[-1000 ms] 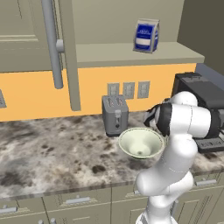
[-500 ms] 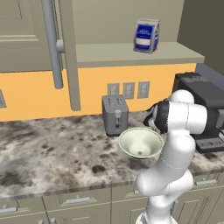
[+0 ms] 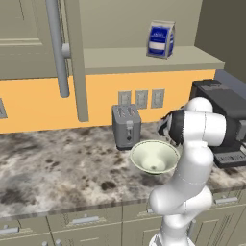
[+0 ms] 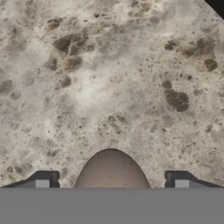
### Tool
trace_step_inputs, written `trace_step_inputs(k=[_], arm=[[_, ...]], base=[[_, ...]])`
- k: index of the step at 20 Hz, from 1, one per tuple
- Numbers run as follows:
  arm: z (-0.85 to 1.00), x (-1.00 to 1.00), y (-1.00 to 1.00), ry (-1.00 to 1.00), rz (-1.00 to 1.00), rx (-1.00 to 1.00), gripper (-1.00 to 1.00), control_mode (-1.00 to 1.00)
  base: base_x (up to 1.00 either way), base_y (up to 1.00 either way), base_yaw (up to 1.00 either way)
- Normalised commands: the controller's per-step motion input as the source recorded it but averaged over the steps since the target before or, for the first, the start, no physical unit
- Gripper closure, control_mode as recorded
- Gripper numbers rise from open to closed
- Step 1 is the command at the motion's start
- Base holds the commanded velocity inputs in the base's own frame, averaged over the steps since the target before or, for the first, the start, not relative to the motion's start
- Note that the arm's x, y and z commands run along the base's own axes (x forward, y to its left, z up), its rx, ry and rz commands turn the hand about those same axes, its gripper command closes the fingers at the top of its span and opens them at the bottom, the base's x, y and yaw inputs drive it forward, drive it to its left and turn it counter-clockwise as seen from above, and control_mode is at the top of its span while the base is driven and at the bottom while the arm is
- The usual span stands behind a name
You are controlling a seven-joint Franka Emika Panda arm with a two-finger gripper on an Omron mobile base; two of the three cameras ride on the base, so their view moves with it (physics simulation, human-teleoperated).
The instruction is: Pick the egg and butter from the fridge and place them by the bowl for mixing.
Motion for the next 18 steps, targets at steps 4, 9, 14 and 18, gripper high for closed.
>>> trace_step_inputs(k=[4,9,14,18], arm=[[0.11,-0.03,0.01,0.00,-0.01,0.00,-1.00,-1.00],[0.33,-0.34,0.04,0.01,0.00,0.00,-1.00,-1.00],[0.35,-0.44,0.09,0.05,0.00,0.00,-1.00,-1.00],[0.39,-0.46,0.17,0.00,0.00,0.00,-1.00,-1.00]], base=[[0.00,0.00,0.00],[0.00,0.00,0.00],[0.00,0.00,0.00],[0.00,0.00,0.00]])
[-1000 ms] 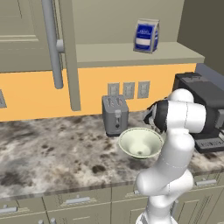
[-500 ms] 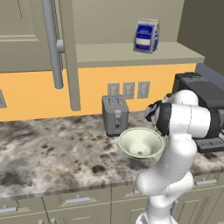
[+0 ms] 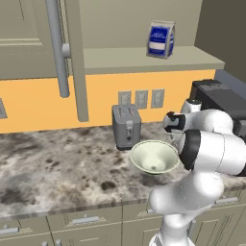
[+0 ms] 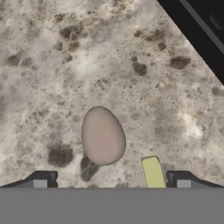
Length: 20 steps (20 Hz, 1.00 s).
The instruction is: Pick the egg and butter from the fridge and place them by the bowl for mixing.
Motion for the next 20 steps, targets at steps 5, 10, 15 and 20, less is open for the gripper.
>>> trace_step_inputs(k=[5,10,15,20], arm=[[0.30,-0.53,0.24,0.00,0.10,0.00,-1.00,-1.00],[0.16,-0.61,0.30,-0.12,0.06,-0.02,-1.00,-1.00],[0.13,-0.56,0.30,-0.11,0.05,-0.04,-1.00,-1.00],[0.19,-0.54,0.31,-0.11,0.09,-0.02,-1.00,-1.00]], base=[[0.00,0.00,0.00],[0.00,0.00,0.00],[0.00,0.00,0.00],[0.00,0.00,0.00]])
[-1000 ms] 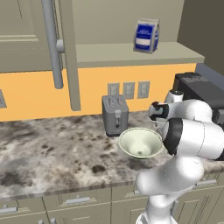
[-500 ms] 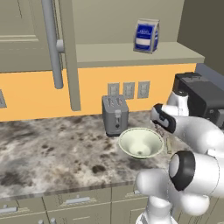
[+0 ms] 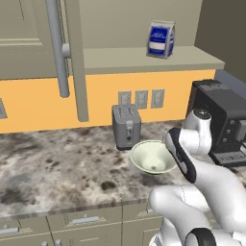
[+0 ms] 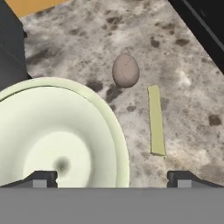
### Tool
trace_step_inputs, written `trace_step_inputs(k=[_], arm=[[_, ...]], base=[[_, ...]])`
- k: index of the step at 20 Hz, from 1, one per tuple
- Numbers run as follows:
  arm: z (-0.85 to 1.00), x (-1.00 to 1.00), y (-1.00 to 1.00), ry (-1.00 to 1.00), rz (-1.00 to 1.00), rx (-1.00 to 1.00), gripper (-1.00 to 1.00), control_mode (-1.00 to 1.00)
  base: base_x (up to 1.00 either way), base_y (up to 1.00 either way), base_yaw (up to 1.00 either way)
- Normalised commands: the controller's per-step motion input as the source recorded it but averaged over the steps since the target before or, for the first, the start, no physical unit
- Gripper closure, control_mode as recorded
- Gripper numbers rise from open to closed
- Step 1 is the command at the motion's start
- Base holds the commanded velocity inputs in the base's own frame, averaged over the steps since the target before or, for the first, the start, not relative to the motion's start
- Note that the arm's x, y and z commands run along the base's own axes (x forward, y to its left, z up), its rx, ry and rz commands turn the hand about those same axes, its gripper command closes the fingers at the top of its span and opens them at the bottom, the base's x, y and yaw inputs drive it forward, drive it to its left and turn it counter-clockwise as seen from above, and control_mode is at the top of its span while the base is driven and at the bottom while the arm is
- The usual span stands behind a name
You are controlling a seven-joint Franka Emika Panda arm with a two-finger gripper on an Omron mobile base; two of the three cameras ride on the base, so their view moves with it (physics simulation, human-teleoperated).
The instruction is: Pick the egg and butter from the fridge and place them by the bowl for mixing.
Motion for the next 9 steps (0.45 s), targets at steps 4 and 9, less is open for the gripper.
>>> trace_step_inputs(k=[4,9], arm=[[0.21,-0.55,0.23,-0.16,0.14,-0.03,-1.00,-1.00],[0.25,-0.55,0.24,-0.21,0.15,-0.14,-1.00,-1.00]], base=[[0.00,0.00,0.00],[0.00,0.00,0.00]])
